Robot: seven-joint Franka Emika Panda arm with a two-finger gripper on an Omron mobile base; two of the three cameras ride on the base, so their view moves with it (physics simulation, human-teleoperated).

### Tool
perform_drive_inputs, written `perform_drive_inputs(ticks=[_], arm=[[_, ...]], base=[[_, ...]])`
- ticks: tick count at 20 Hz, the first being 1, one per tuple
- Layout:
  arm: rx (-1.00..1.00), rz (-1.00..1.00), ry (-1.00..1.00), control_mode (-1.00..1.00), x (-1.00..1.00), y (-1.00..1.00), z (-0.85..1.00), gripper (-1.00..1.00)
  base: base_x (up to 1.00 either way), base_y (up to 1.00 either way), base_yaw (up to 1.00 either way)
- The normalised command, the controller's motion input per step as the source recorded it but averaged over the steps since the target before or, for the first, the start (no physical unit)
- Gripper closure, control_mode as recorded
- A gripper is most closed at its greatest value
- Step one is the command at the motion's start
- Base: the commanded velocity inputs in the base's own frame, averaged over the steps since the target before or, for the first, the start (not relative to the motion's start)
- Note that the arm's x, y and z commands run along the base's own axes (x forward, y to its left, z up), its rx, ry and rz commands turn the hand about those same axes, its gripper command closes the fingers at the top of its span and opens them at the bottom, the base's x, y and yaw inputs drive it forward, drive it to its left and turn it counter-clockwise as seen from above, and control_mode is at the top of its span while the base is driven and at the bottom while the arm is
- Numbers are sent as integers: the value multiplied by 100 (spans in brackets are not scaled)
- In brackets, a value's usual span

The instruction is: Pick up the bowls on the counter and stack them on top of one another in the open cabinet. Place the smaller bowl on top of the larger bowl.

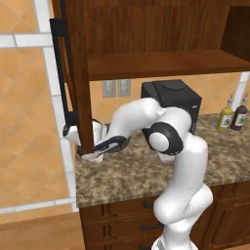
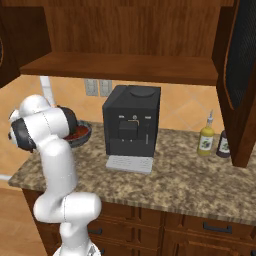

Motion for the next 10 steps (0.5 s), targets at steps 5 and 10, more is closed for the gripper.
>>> perform_drive_inputs(ticks=[5, 10], arm=[[5, 0, -39, -100, -67, -63, 83, 100], [4, 0, -42, -100, -55, -56, 100, 100]], base=[[0, 0, 0], [0, 0, 0]])
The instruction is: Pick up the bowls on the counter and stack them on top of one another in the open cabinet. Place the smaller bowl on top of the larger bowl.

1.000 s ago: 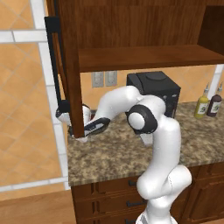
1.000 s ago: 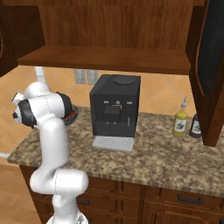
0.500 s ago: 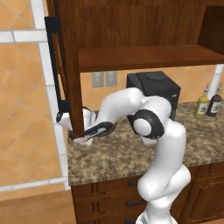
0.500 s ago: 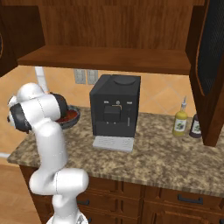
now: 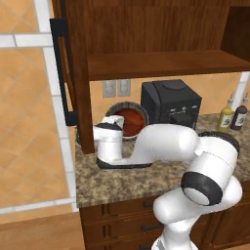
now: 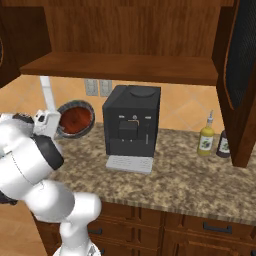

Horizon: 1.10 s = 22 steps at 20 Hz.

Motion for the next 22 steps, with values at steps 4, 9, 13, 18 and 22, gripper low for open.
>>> perform_drive_inputs(ticks=[4, 9, 13, 18, 22], arm=[[0, 0, -25, -100, -64, -53, 100, 100], [0, -2, -6, -100, -55, -52, 100, 100], [0, -2, 0, -100, -23, -49, 100, 100], [0, -1, 0, -100, -11, -42, 100, 100], [0, 0, 5, -100, 6, -27, 100, 100]], base=[[0, 0, 0], [0, 0, 0], [0, 0, 0], [0, 0, 0], [0, 0, 0]])
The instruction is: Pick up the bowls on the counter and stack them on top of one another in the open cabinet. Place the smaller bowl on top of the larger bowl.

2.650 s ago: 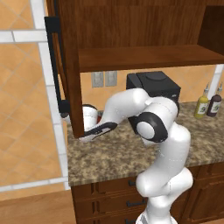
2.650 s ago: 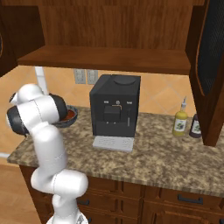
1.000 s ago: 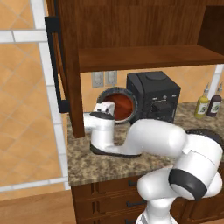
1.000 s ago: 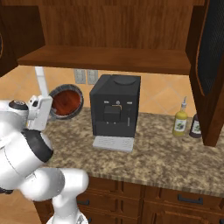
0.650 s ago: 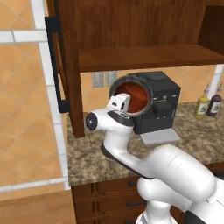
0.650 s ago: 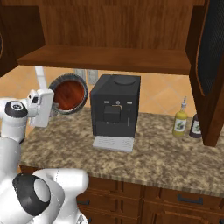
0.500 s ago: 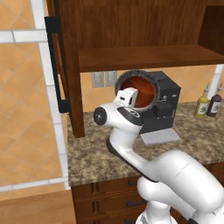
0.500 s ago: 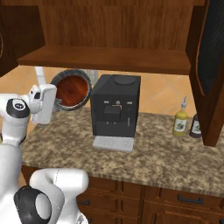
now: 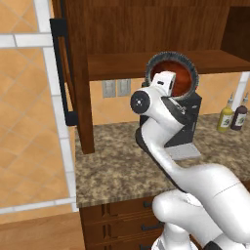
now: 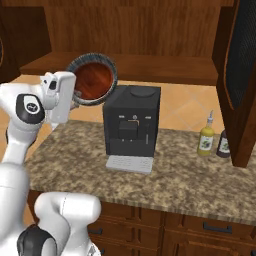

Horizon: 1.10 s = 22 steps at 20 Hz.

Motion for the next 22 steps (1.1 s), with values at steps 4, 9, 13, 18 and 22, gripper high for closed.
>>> perform_drive_inputs(ticks=[4, 9, 13, 18, 22], arm=[[0, 0, 17, -100, 23, -16, 100, 100], [-5, 0, 25, -100, 56, -2, 94, 100], [-6, 1, 14, -100, 100, 0, 23, 100], [-3, 2, 3, -100, 100, 0, -3, 100], [-1, 1, -5, -100, 68, 0, -22, -100]], base=[[0, 0, 0], [0, 0, 0], [0, 0, 0], [0, 0, 0], [0, 0, 0]])
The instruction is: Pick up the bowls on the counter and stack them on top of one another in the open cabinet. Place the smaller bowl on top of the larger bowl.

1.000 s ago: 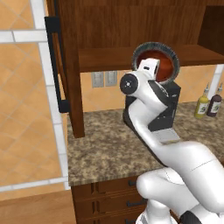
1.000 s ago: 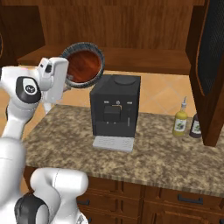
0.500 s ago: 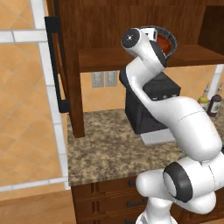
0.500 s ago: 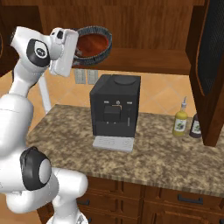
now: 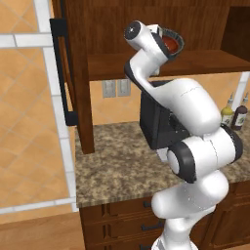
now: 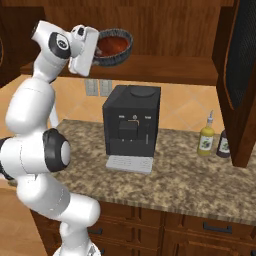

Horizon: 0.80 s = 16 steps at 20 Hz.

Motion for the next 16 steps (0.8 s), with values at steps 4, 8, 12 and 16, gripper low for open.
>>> perform_drive_inputs(ticks=[4, 8, 12, 16], arm=[[-2, 0, -19, -100, -26, 0, -24, -100], [0, 0, -17, -100, -84, 0, -18, -100], [0, -5, -11, -100, -100, -22, -81, -100], [0, -11, 0, -100, -100, -57, -100, -100]], base=[[0, 0, 0], [0, 0, 0], [0, 0, 0], [0, 0, 0]])
